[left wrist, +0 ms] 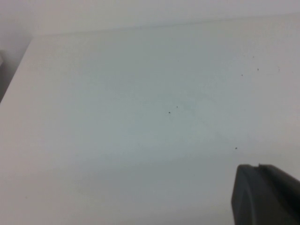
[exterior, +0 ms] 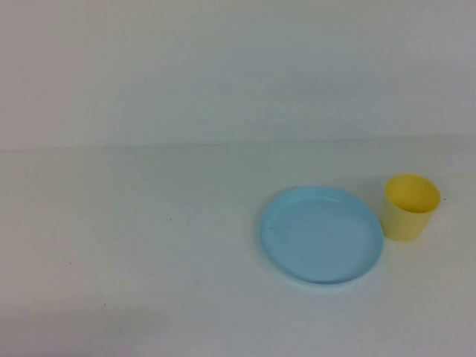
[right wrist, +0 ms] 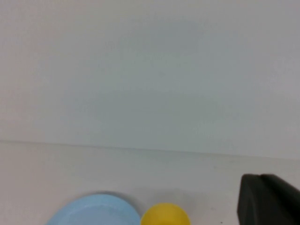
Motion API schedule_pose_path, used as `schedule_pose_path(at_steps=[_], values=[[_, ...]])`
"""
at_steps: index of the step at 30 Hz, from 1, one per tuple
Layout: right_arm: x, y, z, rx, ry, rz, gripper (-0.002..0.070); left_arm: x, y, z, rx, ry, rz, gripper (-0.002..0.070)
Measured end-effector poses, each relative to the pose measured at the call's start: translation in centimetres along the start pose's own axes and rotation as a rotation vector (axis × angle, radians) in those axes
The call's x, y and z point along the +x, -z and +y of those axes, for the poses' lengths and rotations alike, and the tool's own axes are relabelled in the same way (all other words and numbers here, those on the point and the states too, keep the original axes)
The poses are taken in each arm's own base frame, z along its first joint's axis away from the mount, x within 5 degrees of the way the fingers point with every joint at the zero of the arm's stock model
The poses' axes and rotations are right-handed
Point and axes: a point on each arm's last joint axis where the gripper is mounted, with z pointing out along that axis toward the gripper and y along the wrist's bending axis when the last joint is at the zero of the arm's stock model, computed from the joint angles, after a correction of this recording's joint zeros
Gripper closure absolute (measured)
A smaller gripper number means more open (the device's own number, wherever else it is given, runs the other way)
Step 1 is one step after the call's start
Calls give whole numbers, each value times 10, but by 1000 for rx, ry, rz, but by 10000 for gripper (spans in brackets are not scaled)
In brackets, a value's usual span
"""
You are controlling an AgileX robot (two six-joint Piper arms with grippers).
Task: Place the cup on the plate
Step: Pick up the cup from the table
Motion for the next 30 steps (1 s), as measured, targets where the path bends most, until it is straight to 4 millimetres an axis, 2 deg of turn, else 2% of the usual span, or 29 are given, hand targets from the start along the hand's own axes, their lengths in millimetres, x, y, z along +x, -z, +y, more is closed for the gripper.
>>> schedule_pose_path(at_steps=[2,4,8,11,15,18,20,25,30], values=[[-8,-29,-7,-19,39,70,676,0,0,0,0,0,0,674],[-9,-59,-12,-57,87,179,676,0,0,0,0,0,0,674],[9,-126,-23,-158,108,446,659,0,0,0,0,0,0,674],[24,-168,-27,-220,91,591,589,0,0,0,0,0,0,674],[42,-211,-32,-251,80,735,459,0,0,0,0,0,0,674],[45,-235,-34,-257,66,772,333,0,0,0,0,-17,0,674],[49,-251,-35,-252,67,795,286,0,0,0,0,-23,0,674],[63,-279,-31,-200,130,869,256,0,0,0,0,-23,0,674],[66,-286,-26,-194,156,888,252,0,0,0,0,-23,0,674]])
